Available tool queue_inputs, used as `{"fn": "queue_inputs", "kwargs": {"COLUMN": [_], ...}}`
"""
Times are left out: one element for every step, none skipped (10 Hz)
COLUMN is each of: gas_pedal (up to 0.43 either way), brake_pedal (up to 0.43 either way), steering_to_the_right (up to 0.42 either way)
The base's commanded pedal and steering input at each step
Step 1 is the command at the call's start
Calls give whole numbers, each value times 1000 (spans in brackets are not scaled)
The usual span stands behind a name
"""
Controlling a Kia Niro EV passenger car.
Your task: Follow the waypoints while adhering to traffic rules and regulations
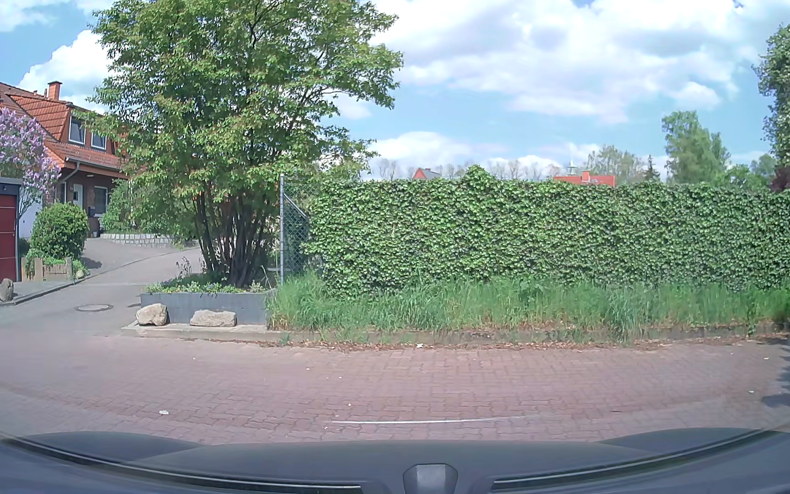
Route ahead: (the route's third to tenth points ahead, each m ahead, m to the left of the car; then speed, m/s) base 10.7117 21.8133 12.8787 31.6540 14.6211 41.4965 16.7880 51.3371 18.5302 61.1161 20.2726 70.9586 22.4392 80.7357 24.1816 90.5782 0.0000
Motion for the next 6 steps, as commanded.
{"fn": "queue_inputs", "kwargs": {"gas_pedal": [0,0,0,0,0,0], "brake_pedal": [73,73,55,49,43,37], "steering_to_the_right": [-26,-27,-30,-34,-38,-40]}}
